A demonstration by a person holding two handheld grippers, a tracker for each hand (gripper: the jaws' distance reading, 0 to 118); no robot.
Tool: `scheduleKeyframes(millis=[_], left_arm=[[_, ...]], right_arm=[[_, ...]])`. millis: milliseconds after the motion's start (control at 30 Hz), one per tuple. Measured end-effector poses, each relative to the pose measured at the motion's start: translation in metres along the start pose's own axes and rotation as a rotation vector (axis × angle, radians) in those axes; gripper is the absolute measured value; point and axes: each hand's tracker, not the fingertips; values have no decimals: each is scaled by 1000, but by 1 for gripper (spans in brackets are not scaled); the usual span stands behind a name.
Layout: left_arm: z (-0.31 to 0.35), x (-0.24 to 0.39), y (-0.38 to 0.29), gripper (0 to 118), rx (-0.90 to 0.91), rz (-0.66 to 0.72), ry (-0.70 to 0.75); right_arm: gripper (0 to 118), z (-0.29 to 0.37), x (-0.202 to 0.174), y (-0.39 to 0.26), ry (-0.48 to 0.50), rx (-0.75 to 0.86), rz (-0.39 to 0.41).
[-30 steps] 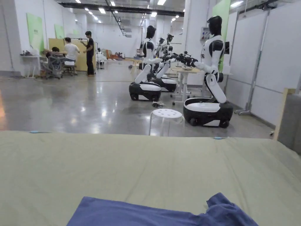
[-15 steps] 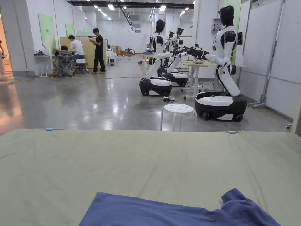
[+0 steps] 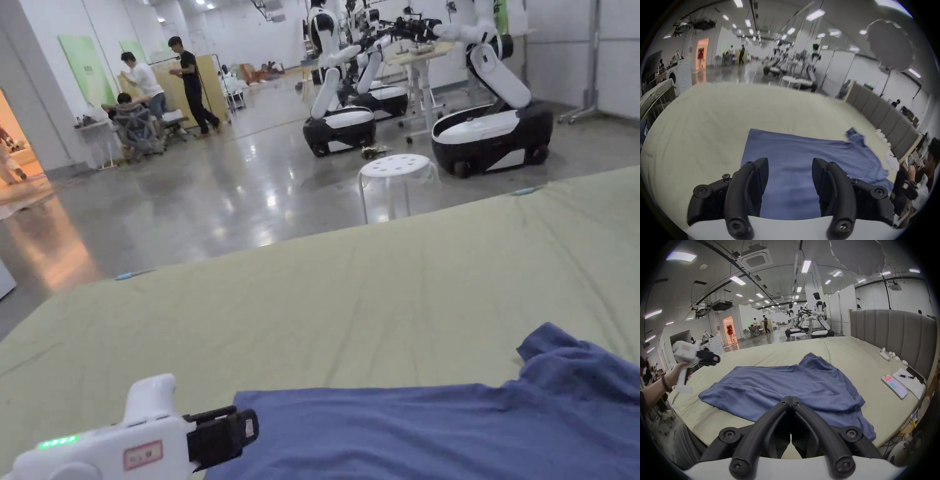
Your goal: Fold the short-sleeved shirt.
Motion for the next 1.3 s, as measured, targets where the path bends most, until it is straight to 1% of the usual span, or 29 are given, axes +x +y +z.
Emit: scheduleKeyframes(millis=[67, 133, 200, 300, 433, 467, 500, 533, 567, 600, 633, 700, 767, 833, 867, 900, 967, 1000, 1033, 1100, 1133, 1200, 1233, 1267, 1300], left_arm=[[-53, -7, 23, 56, -120, -13, 40], [-94, -13, 38, 56, -180, -32, 106], [-125, -23, 47, 56, -190, 4, 133], [-151, -39, 56, 55, -191, 81, 200], [-164, -50, 54, 52, -198, 151, 172], [-169, -48, 51, 47, -215, 152, 179], [-173, -44, 49, 33, -221, 122, 198], [-174, -38, 47, 20, -213, 54, 240], [-175, -36, 46, 16, -212, 3, 253], [-176, -34, 47, 16, -222, 20, 191], [-180, -30, 47, 16, -234, 9, 232], [-183, -31, 49, 14, -254, -48, 221], [-187, -27, 50, 14, -266, -60, 219], [-188, -30, 50, 14, -282, -76, 219], [-190, -29, 52, 14, -286, -85, 224], [-192, -27, 53, 14, -291, -84, 226], [-186, -22, 51, 14, -301, -86, 233], [-186, -19, 51, 14, -308, -96, 236], [-186, -18, 51, 14, -310, -99, 237], [-183, -21, 51, 14, -313, -96, 233], [-182, -21, 50, 14, -312, -89, 229], [-181, -20, 49, 14, -308, -82, 226], [-179, -21, 48, 14, -305, -80, 227], [-179, -20, 47, 14, -304, -79, 229], [-178, -18, 45, 14, -299, -85, 235]], right_arm=[[0, -1, 11, -3, -18, -18, -33], [0, -1, 23, -5, -43, -30, -55], [0, 1, 33, -7, -76, -38, -61], [0, 1, 44, -9, -121, -62, -65], [0, -3, 55, -13, -141, -100, -73], [0, -5, 55, -15, -144, -113, -72], [0, -7, 55, -16, -149, -128, -63], [0, -9, 54, -16, -158, -137, -52], [0, -11, 53, -16, -163, -140, -49], [0, -14, 53, -15, -158, -141, -53], [0, -16, 55, -13, -143, -141, -60], [0, -26, 57, -1, -124, -131, -58], [0, -40, 63, 21, -104, -112, -39], [0, -66, 72, 56, -77, -132, -10], [4, -89, 79, 77, -84, -182, -5], [17, -112, 88, 96, -87, -224, -10], [62, -155, 112, 122, -52, -331, -55], [62, -185, 123, 135, -54, -370, -90], [64, -214, 132, 143, -62, -412, -103], [84, -273, 152, 146, -124, -500, -59], [89, -296, 157, 145, -150, -547, -45], [89, -343, 171, 132, -203, -691, -34], [87, -355, 176, 124, -232, -733, -37], [60, -364, 179, 115, -262, -761, -49], [53, -364, 178, 108, -242, -783, -42]])
